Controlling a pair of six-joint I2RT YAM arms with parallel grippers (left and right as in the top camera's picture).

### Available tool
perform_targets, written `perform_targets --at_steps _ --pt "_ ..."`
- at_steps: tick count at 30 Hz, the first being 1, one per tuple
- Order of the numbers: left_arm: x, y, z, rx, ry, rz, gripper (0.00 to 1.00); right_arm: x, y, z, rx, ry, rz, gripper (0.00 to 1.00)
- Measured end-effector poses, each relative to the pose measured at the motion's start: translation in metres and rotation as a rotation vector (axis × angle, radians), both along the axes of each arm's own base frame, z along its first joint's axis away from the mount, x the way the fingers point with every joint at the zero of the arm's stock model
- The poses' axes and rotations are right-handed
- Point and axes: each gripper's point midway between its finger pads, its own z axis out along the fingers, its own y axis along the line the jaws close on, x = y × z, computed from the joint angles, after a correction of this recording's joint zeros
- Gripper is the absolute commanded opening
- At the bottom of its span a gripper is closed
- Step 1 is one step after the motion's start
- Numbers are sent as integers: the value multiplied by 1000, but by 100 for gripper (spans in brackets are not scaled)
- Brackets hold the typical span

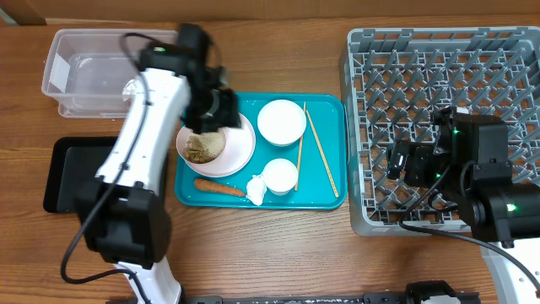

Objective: Sort waste into correct bins and load items into the dishwasher
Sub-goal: 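Lift the foil and drop it into the clear bin, then grasp the white paper cup with the left gripper and lift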

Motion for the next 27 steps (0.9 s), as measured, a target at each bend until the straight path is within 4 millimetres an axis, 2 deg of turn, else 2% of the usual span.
perform_targets --at_steps 3,9,15,22,24,25,26,27 --pt "-16 -24 -2 29 8 -94 59 0 0 0 0 -1 0 100" --pt "-31 -49 -5 119 -26 -210 57 0 0 0 0 0 0 100" --pt "-35 -54 -19 183 -48 -245 57 0 0 0 0 0 0 100" --pt "-44 -48 -57 210 -13 -251 56 0 0 0 0 0 0 100" --pt "-46 -50 -69 197 -9 -251 52 0 0 0 0 -1 0 100" --pt "-48 -50 -73 189 -4 -251 45 0 0 0 0 0 0 100" --pt "-49 -51 -78 182 0 -249 36 0 0 0 1 -1 0 100" --pt "-51 -52 -82 174 5 -246 20 0 0 0 1 0 0 100"
